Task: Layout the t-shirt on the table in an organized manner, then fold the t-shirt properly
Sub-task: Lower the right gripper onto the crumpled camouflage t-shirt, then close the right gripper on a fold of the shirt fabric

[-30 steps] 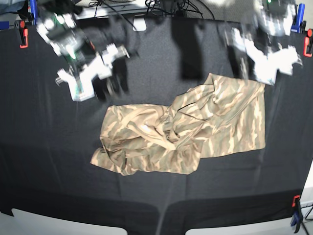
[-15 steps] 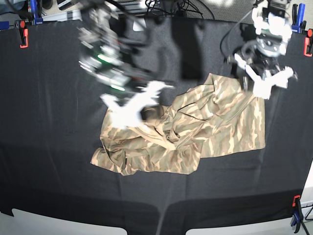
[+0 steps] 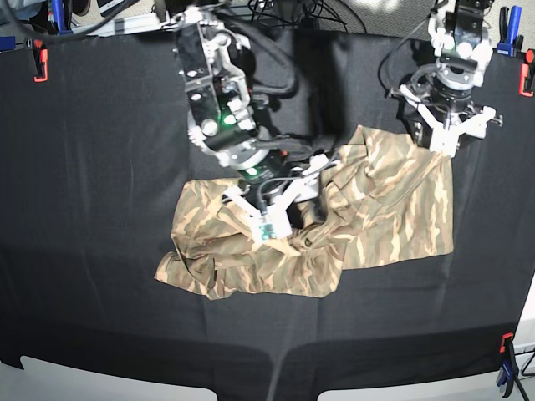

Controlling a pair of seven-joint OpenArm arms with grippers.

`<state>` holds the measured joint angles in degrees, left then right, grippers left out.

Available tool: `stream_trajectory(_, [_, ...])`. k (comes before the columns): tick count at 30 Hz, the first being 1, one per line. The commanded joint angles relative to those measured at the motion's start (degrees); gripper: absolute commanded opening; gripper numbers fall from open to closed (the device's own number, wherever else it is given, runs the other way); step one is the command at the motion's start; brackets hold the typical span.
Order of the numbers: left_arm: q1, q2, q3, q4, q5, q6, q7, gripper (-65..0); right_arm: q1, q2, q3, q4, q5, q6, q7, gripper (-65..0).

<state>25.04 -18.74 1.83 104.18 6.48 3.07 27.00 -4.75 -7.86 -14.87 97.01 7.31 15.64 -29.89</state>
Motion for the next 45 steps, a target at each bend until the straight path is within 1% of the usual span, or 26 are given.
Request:
stream_trajectory(1, [-0.3, -0.3, -0.3, 0.9, 0.6, 0.5, -1.2, -28.9, 0.9, -0.9, -0.1, 1.0, 0.8, 0.5, 1.4, -43.4])
stream_trajectory(4, [-0.3, -0.3, -0.3, 0.9, 0.6, 0.5, -1.2, -28.9, 0.9, -1.1, -0.1, 1.0, 4.0, 0.7, 1.0, -43.4])
stream_trajectory(8, [-0.3, -0.3, -0.3, 0.9, 0.6, 0.5, -1.2, -28.9, 0.9, -1.1, -0.1, 1.0, 8.3, 1.0, -0.8, -43.4])
stream_trajectory(16, [-0.3, -0.3, -0.3, 0.9, 0.6, 0.5, -1.4, -28.9, 0.9, -1.1, -0.1, 1.0, 7.7, 1.0, -1.2, -43.4])
stream_trajectory(19, [-0.3, -0.3, -0.3, 0.9, 0.6, 0.5, -1.4, -28.9, 0.9, -1.1, -0.1, 1.0, 7.8, 0.8, 0.0, -43.4])
stream_trajectory(21, [-0.3, -0.3, -0.3, 0.9, 0.6, 0.5, -1.4, -28.9, 0.9, -1.1, -0.1, 1.1, 9.6, 0.7, 1.2, -43.4])
stream_trajectory(23, [-0.3, -0.3, -0.3, 0.9, 0.6, 0.5, -1.4, -28.9, 0.9, -1.1, -0.1, 1.1, 11.4, 0.6, 1.2, -43.4])
stream_trajectory(28, [-0.3, -0.3, -0.3, 0.9, 0.6, 0.5, -1.4, -28.9, 0.9, -1.1, -0.1, 1.2, 11.6, 0.7, 1.1, -43.4])
stream_trajectory(34, [-0.3, -0.3, -0.3, 0.9, 0.6, 0.5, -1.4, -28.9, 0.9, -1.1, 2.3, 1.2, 10.6, 0.7, 0.5, -43.4])
stream_trajectory(35, [-0.3, -0.3, -0.3, 0.9, 0.6, 0.5, -1.4, -28.9, 0.9, -1.1, 3.0, 1.2, 9.6, 0.7, 0.2, -43.4])
stream_trajectory(39, [-0.3, -0.3, -0.3, 0.9, 0.6, 0.5, -1.4, -28.9, 0.9, -1.1, 5.3, 0.5, 1.3, 0.7, 0.4, -43.4])
stream_trajectory(40, [-0.3, -0.3, -0.3, 0.9, 0.6, 0.5, -1.4, -28.9, 0.9, -1.1, 5.7, 0.1, 0.3, 0.7, 0.5, -43.4])
stream_trajectory(43, [-0.3, -0.3, -0.3, 0.9, 0.6, 0.5, -1.4, -28.9, 0.9, -1.1, 6.2, -0.9, 0.6, 0.8, 0.8, -43.4])
stream_trajectory(45, [-0.3, -0.3, -0.3, 0.9, 0.6, 0.5, -1.4, -28.9, 0.9, -1.1, 6.2, -0.9, 1.7, 1.7, 0.8, -43.4])
